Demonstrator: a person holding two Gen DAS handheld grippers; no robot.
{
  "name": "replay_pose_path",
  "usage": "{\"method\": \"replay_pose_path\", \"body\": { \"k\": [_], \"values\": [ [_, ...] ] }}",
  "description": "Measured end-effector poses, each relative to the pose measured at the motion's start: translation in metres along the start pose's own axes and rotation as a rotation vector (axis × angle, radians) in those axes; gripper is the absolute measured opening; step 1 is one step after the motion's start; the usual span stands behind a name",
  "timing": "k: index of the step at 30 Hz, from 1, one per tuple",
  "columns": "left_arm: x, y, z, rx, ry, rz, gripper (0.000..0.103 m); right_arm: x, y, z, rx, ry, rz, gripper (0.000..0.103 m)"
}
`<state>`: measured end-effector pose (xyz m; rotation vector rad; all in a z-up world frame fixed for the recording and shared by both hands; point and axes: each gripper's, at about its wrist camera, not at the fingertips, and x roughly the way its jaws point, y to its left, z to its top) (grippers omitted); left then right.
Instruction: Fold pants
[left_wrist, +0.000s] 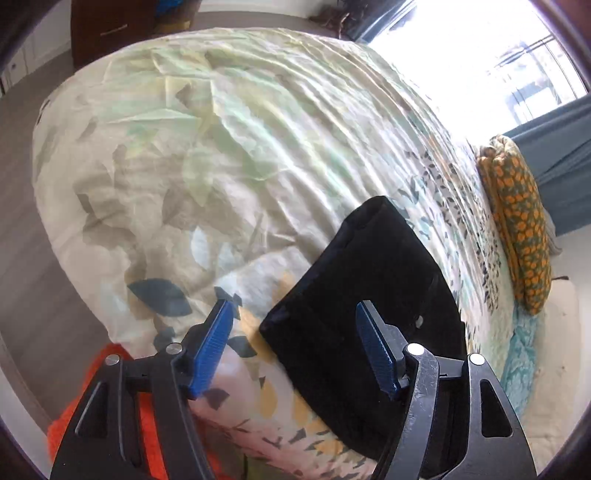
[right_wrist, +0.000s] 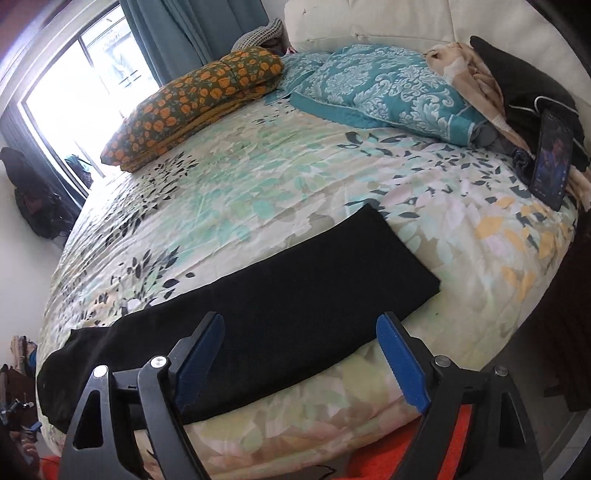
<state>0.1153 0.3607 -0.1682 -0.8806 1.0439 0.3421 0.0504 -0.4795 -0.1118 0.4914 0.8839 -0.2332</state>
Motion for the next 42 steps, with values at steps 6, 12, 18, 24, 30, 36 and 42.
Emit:
{"method": "replay_pose_path", "body": {
  "k": [6,12,18,24,30,36,42],
  "values": [
    [0.01,-0.017,-0.002,0.067,-0.057,-0.008,0.07,0.037,0.047,-0.059,-0.069,0.106,0.045,0.085],
    [0.02,-0.039,-0.009,0.202,-0.036,0.017,0.006,0.034,0.082,-0.068,-0.243,0.079,0.041,0.085],
    [-0.034,-0.017,-0.014,0.238,-0.047,-0.01,0.0,0.029,0.106,-0.079,-0.397,0.048,0.043,0.085],
    [-0.01,-0.003,-0.009,0.258,-0.035,0.175,0.0,0.049,0.16,-0.089,-0.556,0.085,0.117,0.085],
    [-0.035,-0.023,-0.035,0.284,-0.063,0.115,0.066,0.056,0.238,-0.123,-0.819,0.202,0.38,0.084],
    [-0.003,-0.054,-0.054,0.347,-0.016,0.186,0.07,0.067,0.292,-0.175,-1.154,0.166,0.372,0.066],
    [0.03,-0.026,-0.031,0.161,0.0,0.167,0.056,0.1,0.314,-0.187,-1.279,0.227,0.339,0.012]
  ]
}}
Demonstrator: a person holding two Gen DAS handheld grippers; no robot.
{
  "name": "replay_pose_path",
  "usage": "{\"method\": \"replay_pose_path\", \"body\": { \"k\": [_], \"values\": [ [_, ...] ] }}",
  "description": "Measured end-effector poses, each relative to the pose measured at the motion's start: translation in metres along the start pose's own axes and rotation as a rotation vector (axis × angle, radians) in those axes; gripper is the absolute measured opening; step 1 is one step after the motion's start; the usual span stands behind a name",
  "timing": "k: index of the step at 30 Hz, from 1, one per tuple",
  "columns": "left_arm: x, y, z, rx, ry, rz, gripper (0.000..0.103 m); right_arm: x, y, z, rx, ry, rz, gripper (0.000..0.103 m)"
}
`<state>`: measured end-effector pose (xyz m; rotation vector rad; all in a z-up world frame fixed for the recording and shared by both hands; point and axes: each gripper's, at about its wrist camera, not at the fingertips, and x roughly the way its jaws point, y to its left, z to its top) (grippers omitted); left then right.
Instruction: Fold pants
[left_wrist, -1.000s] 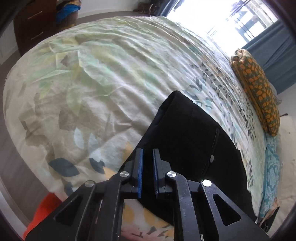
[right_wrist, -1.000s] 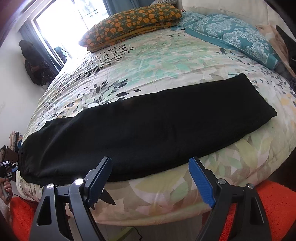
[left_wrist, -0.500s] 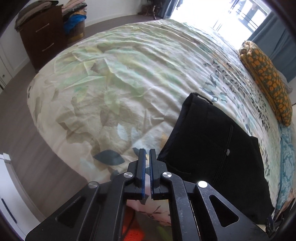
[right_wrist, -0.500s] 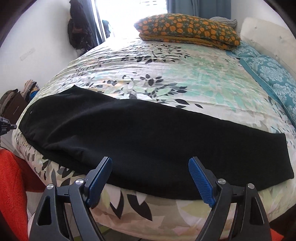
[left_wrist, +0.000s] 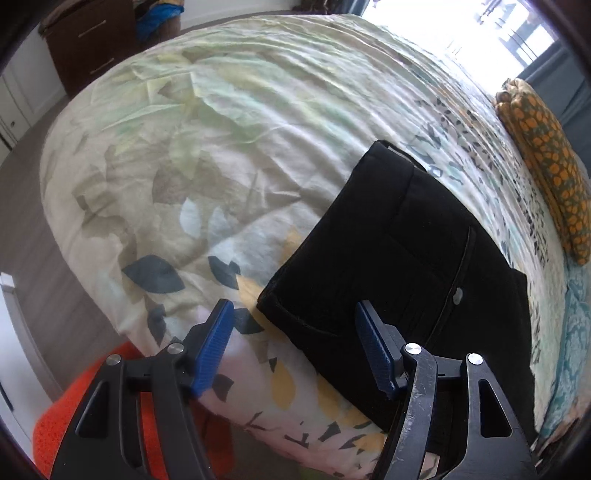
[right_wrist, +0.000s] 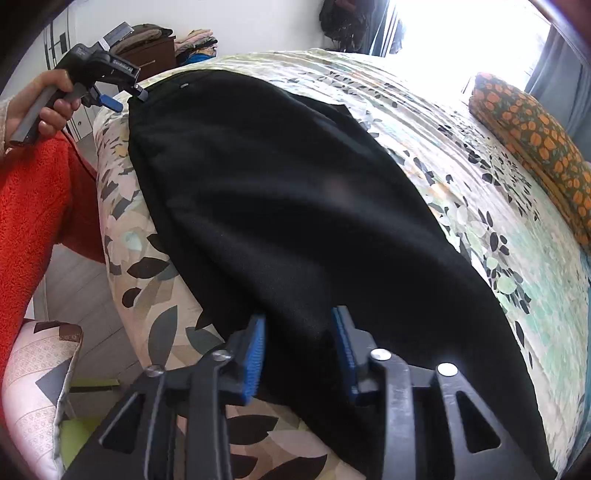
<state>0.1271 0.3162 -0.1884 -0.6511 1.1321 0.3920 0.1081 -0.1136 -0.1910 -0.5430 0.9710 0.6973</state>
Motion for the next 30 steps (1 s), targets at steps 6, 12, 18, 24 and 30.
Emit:
{"method": "replay_pose_path", "body": {
  "k": [6,12,18,24,30],
  "values": [
    [-0.017,0.005,-0.001,0.065,-0.017,-0.055,0.021,-0.039,-0.012,-0.009,0.113,-0.09,0.057,0.008],
    [-0.012,-0.009,-0.004,0.132,-0.013,0.076,0.042,-0.009,0.024,-0.023,0.0,0.01,0.002,0.031],
    [-0.068,-0.01,-0.014,0.144,-0.207,0.203,0.06,-0.068,-0.012,-0.053,0.213,-0.121,0.041,0.083],
    [-0.068,-0.091,-0.049,0.352,-0.188,-0.026,0.069,-0.092,-0.125,-0.122,0.784,-0.19,-0.061,0.083],
    [0.026,-0.19,-0.09,0.685,-0.061,0.118,0.069,-0.044,-0.162,-0.154,0.933,-0.06,-0.134,0.084]
  ]
}}
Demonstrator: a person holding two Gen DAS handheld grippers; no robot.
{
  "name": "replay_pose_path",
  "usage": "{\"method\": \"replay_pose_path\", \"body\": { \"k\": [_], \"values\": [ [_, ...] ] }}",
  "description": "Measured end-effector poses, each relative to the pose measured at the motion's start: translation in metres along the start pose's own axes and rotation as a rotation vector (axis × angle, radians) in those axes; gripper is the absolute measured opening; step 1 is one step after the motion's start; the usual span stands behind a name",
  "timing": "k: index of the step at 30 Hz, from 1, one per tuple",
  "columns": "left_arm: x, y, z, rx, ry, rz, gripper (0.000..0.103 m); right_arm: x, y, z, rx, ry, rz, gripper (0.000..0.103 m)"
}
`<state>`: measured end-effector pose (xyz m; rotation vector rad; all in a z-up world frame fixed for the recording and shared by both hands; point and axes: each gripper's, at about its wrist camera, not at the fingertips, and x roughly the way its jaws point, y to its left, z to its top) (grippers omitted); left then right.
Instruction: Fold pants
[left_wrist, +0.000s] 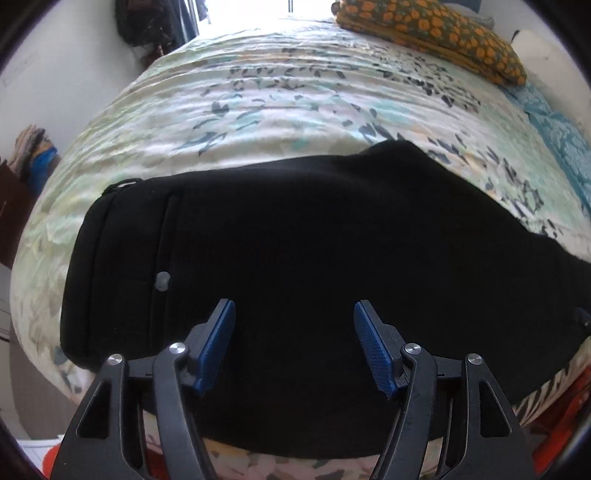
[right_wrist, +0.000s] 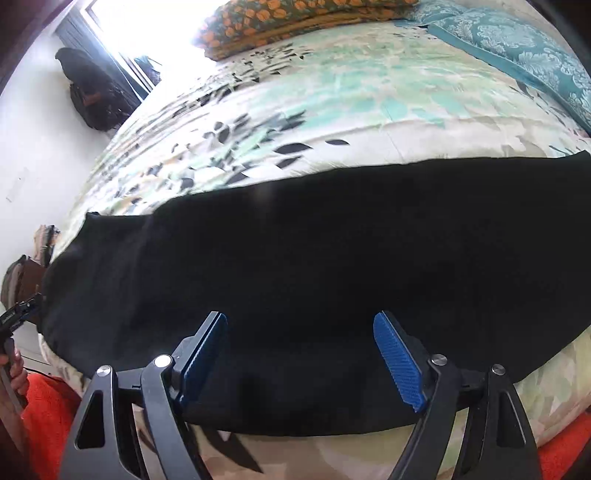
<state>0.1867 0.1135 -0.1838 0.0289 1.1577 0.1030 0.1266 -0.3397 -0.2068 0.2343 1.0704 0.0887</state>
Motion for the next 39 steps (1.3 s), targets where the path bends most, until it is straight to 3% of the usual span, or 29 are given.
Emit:
{"method": "replay_pose_path", "body": {
  "k": [3,4,6,7,9,12,14,15,17,19,39],
  "values": [
    [0.007,-0.003,0.003,-0.031,-0.042,0.056,0.069,-0.005,0.016,0.003,-0.09,-0.005,-0.08,0.087],
    [0.0,-0.004,0.005,-0.06,-0.051,0.043,0.069,-0.014,0.019,0.001,-0.109,-0.049,-0.066,0.087],
    [-0.02,-0.01,0.007,-0.085,-0.125,-0.074,0.069,-0.03,0.021,-0.004,-0.132,-0.117,-0.041,0.091],
    [-0.027,-0.016,0.01,-0.078,-0.161,-0.106,0.071,-0.032,0.021,-0.006,-0.136,-0.125,-0.046,0.098],
    [-0.03,-0.038,0.022,-0.049,-0.198,-0.111,0.081,-0.021,0.018,-0.006,-0.129,-0.094,-0.071,0.1],
    [-0.002,-0.067,0.043,-0.018,-0.159,-0.118,0.081,0.007,0.007,-0.008,-0.064,0.021,-0.107,0.101],
    [0.032,-0.08,0.053,-0.011,-0.085,-0.069,0.082,0.009,0.01,-0.009,-0.088,-0.002,-0.119,0.103],
    [0.046,-0.084,0.054,0.0,-0.08,-0.038,0.089,0.01,0.011,-0.009,-0.091,0.009,-0.132,0.103],
    [0.047,-0.087,0.045,0.014,-0.209,0.0,0.095,0.011,0.011,-0.01,-0.088,0.003,-0.139,0.103],
    [0.046,-0.09,0.04,0.03,-0.231,0.03,0.095,0.011,0.011,-0.011,-0.086,-0.001,-0.145,0.103],
    [0.045,-0.088,0.04,0.019,-0.23,0.009,0.095,0.013,0.016,-0.013,-0.098,-0.015,-0.177,0.103]
  ]
}}
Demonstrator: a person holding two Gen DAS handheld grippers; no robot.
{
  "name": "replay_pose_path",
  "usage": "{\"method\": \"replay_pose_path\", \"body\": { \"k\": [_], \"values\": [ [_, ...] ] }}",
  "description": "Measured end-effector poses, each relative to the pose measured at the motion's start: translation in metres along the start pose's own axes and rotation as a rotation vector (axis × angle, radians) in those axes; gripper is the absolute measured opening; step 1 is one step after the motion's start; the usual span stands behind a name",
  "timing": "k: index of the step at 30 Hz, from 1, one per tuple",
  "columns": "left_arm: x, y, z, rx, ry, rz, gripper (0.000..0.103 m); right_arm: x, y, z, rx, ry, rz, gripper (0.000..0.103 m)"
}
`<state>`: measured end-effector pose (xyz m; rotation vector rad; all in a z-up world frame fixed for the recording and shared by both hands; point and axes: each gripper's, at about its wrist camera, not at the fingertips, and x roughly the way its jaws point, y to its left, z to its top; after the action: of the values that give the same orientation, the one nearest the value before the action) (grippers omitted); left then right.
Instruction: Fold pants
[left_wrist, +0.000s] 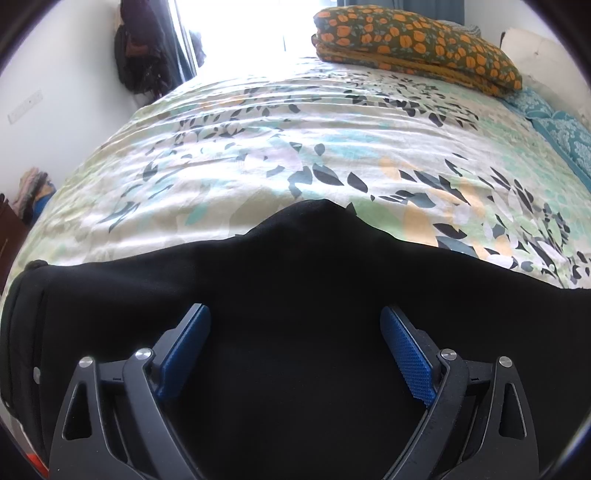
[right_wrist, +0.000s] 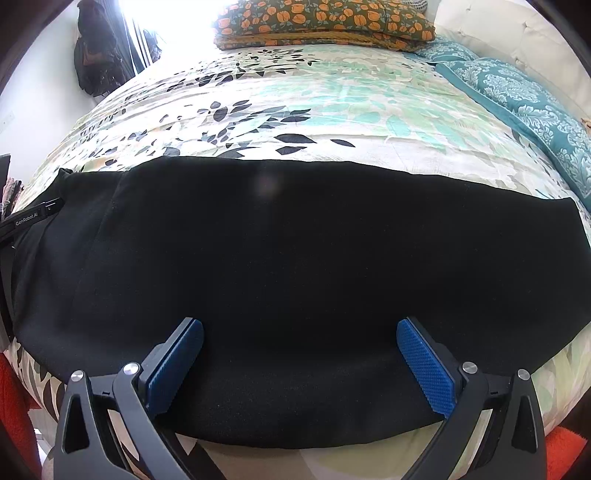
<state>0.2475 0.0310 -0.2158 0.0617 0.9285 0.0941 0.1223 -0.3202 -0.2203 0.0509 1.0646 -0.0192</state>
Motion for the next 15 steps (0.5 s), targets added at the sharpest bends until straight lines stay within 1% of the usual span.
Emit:
{"method": "replay_pose_path", "body": {
  "k": [15],
  "values": [
    [0.0001,0.0,0.0004,0.0,0.001,0.0,0.095,-0.0013,0.0004,-0.0017,-0.004,-0.011,-0.001,0.103]
  ]
}}
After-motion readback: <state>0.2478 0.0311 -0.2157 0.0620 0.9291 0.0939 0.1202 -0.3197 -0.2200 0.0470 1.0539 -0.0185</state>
